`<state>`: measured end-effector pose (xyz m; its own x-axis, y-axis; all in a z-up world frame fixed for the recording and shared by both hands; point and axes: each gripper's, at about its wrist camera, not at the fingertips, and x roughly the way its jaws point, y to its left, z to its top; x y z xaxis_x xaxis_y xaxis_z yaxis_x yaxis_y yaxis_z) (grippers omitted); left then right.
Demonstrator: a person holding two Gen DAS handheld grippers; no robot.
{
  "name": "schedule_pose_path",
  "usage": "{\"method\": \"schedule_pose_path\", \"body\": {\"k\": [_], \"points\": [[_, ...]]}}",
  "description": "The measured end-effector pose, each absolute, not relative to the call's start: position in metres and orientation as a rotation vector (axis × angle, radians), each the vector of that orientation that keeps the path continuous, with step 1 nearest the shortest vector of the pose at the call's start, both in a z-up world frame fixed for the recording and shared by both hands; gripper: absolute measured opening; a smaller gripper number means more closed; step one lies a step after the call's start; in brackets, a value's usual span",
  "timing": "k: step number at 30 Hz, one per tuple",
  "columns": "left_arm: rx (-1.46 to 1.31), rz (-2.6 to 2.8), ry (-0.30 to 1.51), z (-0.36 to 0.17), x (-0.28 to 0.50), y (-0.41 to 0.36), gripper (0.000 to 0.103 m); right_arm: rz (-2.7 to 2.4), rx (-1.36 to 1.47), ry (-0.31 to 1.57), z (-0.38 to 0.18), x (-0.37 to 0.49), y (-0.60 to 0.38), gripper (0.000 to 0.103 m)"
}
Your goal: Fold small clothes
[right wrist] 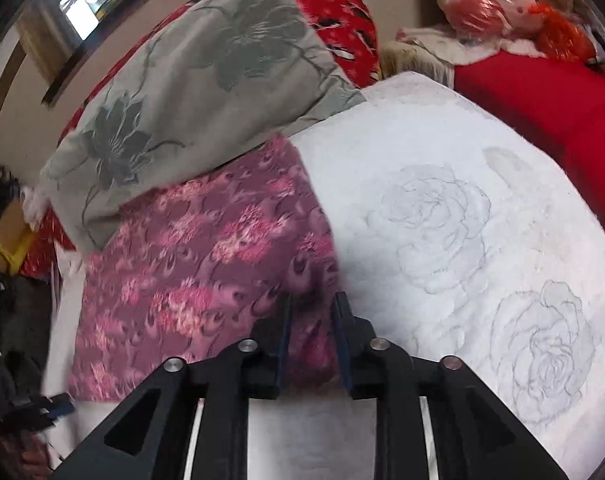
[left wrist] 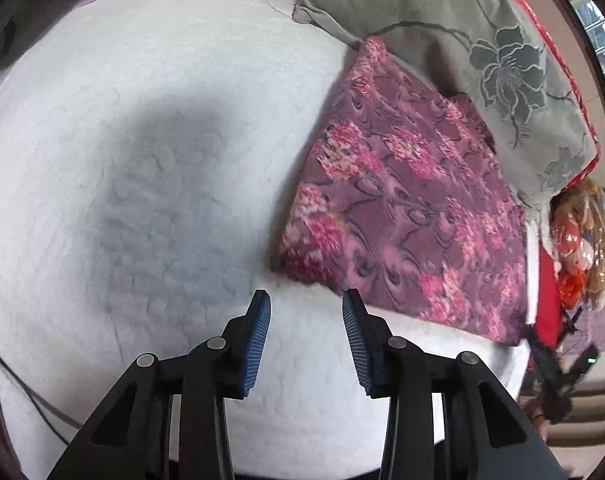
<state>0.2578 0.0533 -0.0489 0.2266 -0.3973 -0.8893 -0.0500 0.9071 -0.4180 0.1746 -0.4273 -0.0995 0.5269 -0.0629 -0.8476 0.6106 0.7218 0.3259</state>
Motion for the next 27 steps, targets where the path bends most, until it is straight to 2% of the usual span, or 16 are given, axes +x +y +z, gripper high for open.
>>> {"method": "schedule_pose_path", "body": {"k": [1, 3, 4, 6, 9, 11, 13, 17, 23, 27], "points": [[-0.402, -0.253, 1.329, -0.043, 0.253, 0.057, 0.037, -0.423, 0.662, 1.008, -0.109, 0.178, -0.425, 0.032], [-0.394, -0.269, 1.328, -0.032, 0.242, 0.061, 0.039, -0.406, 0.63, 1.107, -0.12, 0.179, -0.419, 0.026], [-0.387, -0.276, 1.326, -0.028, 0.237, 0.064, 0.041, -0.426, 0.58, 1.096, -0.111, 0.177, -0.415, 0.025], [-0.37, -0.289, 1.314, -0.019, 0.231, 0.07, 0.05, -0.439, 0.54, 1.075, -0.092, 0.175, -0.407, 0.032], [-0.332, -0.278, 1.289, -0.008, 0.224, 0.079, 0.053, -0.371, 0.524, 0.99, -0.061, 0.174, -0.392, 0.032], [-0.328, -0.283, 1.288, -0.002, 0.223, 0.081, 0.054, -0.326, 0.513, 0.959, -0.048, 0.181, -0.38, 0.038], [-0.316, -0.289, 1.294, 0.001, 0.227, 0.081, 0.055, -0.285, 0.512, 0.957, -0.047, 0.192, -0.366, 0.039], [-0.273, -0.285, 1.31, 0.0, 0.254, 0.067, 0.059, -0.154, 0.505, 0.985, -0.058, 0.229, -0.324, 0.041], [-0.271, -0.295, 1.379, -0.026, 0.303, 0.034, 0.06, 0.046, 0.359, 1.004, -0.078, 0.277, -0.241, 0.04], [-0.216, -0.272, 1.444, -0.055, 0.325, 0.021, 0.058, 0.017, 0.379, 1.09, -0.112, 0.303, -0.236, 0.046]]}}
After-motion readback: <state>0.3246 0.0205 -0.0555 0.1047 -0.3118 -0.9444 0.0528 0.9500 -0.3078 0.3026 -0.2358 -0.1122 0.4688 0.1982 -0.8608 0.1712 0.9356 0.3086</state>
